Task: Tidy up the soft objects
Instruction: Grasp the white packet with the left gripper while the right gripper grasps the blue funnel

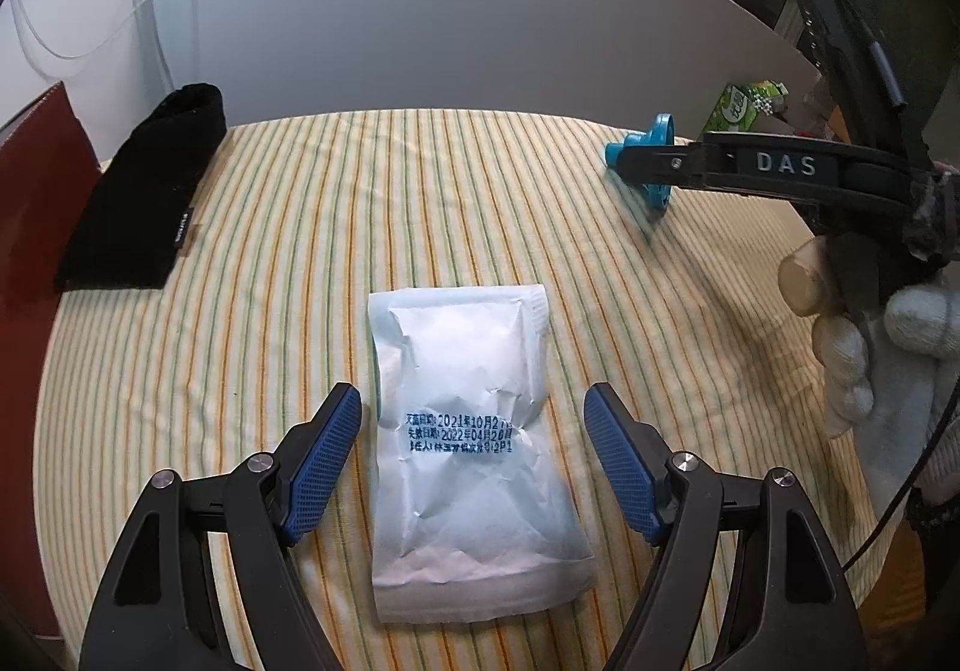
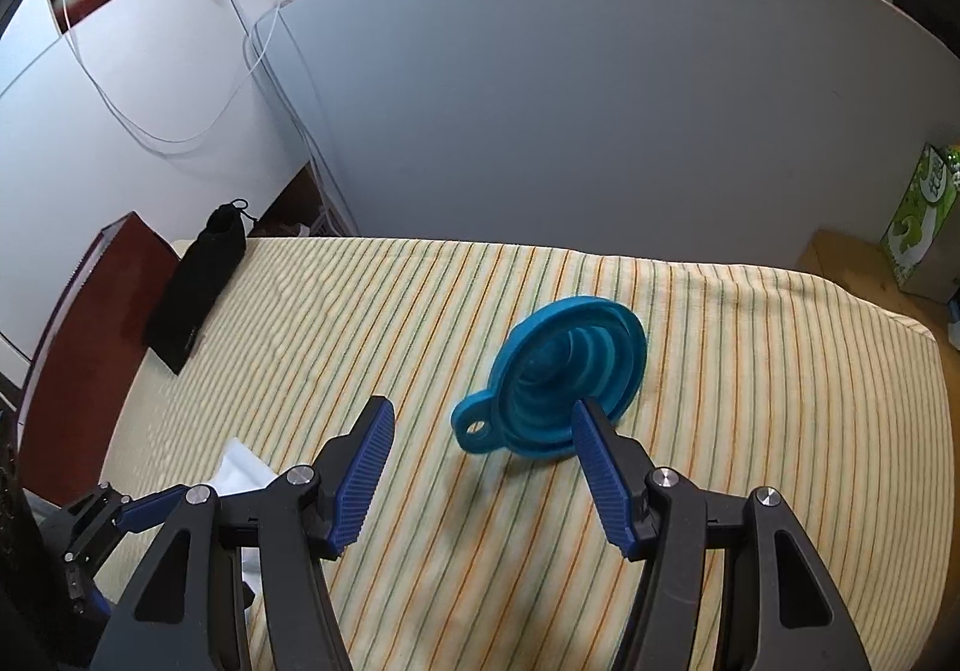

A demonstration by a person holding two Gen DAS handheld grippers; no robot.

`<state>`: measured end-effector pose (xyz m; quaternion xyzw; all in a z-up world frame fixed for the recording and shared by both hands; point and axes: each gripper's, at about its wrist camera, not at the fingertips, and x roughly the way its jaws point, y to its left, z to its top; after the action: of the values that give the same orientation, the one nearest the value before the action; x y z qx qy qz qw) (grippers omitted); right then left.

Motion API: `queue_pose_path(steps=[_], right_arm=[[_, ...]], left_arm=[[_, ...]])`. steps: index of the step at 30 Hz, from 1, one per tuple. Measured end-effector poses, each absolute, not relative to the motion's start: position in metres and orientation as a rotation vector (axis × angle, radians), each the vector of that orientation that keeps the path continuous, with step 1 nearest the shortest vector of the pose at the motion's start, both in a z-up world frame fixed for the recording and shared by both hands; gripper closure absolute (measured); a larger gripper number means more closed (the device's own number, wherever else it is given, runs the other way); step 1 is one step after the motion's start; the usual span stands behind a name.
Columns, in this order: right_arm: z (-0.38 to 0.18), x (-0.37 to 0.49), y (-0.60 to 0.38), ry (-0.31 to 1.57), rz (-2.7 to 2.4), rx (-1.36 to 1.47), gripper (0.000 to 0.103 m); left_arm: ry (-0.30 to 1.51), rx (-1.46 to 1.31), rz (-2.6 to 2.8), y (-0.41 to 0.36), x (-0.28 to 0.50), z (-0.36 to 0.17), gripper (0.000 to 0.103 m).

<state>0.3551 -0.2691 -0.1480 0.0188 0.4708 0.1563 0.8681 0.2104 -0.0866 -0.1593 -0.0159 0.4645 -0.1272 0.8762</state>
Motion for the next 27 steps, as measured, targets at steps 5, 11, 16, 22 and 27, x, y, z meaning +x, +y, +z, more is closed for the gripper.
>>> queue_pose_path(steps=[5, 11, 16, 22, 27], right_arm=[[-0.151, 0.361, -0.266, 0.994, 0.323, 0.028, 0.045], [-0.153, 0.366, -0.261, 1.000, 0.318, 0.008, 0.045], [-0.156, 0.373, -0.257, 1.009, 0.306, 0.002, 0.046], [-0.162, 0.373, -0.252, 1.023, 0.298, -0.039, 0.063], [-0.162, 0.372, -0.252, 1.021, 0.289, -0.049, 0.075]], left_arm=[[0.975, -0.038, -0.263, -0.087, 0.211, -0.163, 0.026], [0.975, -0.040, -0.262, -0.086, 0.211, -0.164, 0.026], [0.978, -0.058, -0.264, -0.082, 0.209, -0.164, 0.027], [0.976, -0.073, -0.267, -0.079, 0.207, -0.163, 0.031], [0.969, -0.050, -0.254, -0.085, 0.203, -0.161, 0.057]])
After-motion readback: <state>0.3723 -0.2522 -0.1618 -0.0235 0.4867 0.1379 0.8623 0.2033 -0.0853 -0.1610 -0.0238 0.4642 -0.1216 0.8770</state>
